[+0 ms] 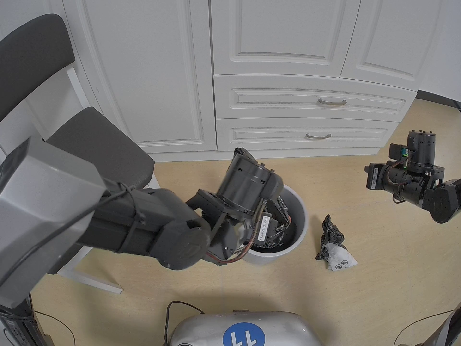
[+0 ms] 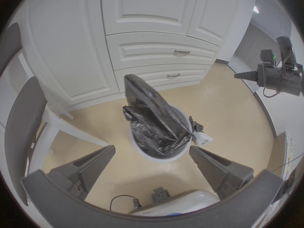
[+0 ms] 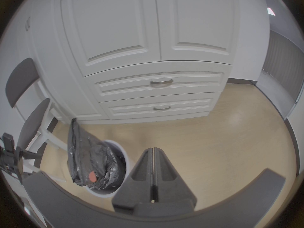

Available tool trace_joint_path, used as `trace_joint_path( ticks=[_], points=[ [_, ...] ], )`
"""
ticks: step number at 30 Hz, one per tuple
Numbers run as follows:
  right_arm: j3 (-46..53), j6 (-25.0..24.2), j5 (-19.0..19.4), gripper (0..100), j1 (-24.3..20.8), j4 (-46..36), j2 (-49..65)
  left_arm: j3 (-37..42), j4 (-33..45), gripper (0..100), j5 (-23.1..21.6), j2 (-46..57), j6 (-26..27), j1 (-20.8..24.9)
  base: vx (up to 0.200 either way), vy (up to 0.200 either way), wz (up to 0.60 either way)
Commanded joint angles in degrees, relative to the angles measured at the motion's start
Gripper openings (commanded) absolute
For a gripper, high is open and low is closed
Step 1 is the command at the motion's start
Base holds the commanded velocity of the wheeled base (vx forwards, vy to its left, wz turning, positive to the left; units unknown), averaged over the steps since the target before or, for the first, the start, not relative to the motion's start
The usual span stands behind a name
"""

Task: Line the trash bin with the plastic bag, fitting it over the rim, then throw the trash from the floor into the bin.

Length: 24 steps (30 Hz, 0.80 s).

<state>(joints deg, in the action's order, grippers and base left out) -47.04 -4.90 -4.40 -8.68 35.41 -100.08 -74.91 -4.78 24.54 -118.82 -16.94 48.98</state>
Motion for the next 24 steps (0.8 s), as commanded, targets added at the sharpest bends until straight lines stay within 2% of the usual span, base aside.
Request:
trace_joint_path(
  ticks=[1, 4, 7, 12, 15, 21, 24],
  points=[
    [-0.51, 0.24, 0.27, 0, -6.09, 0.09, -2.31, 4.07, -2.34, 100, -0.11, 0.43, 0.07, -3.72, 0.000, 0.000, 0.00],
    [-3.76, 1.21, 0.36, 0, -9.78, 0.09, -5.82, 4.34, -3.92, 100, -0.19, -0.62, -0.37, -5.74, 0.000, 0.000, 0.00],
    [-7.27, 2.62, 0.18, 0, -11.62, 0.27, -10.04, 4.86, -5.24, 100, -0.28, -2.20, -0.55, -7.06, 0.000, 0.000, 0.00],
    [-9.21, 2.70, -0.08, 0, -12.94, 2.91, -14.52, 4.16, -12.10, 100, -0.37, -7.13, 0.16, -8.73, 0.000, 0.000, 0.00],
    [-8.24, 2.70, 0.01, 0, -14.00, 5.46, -15.14, 3.46, -13.33, 100, -0.37, -9.15, 1.21, -9.52, 0.000, 0.000, 0.00],
    [-8.06, 1.82, -0.70, 0, -18.21, 19.52, -20.41, 4.86, -15.79, 100, -0.28, -10.73, 1.56, -11.28, 0.000, 0.000, 0.00],
    [-8.50, 1.47, -0.70, 0, -19.18, 22.15, -21.82, 6.00, -17.46, 100, -0.28, -10.29, 1.65, -11.36, 0.000, 0.000, 0.00]
  ],
)
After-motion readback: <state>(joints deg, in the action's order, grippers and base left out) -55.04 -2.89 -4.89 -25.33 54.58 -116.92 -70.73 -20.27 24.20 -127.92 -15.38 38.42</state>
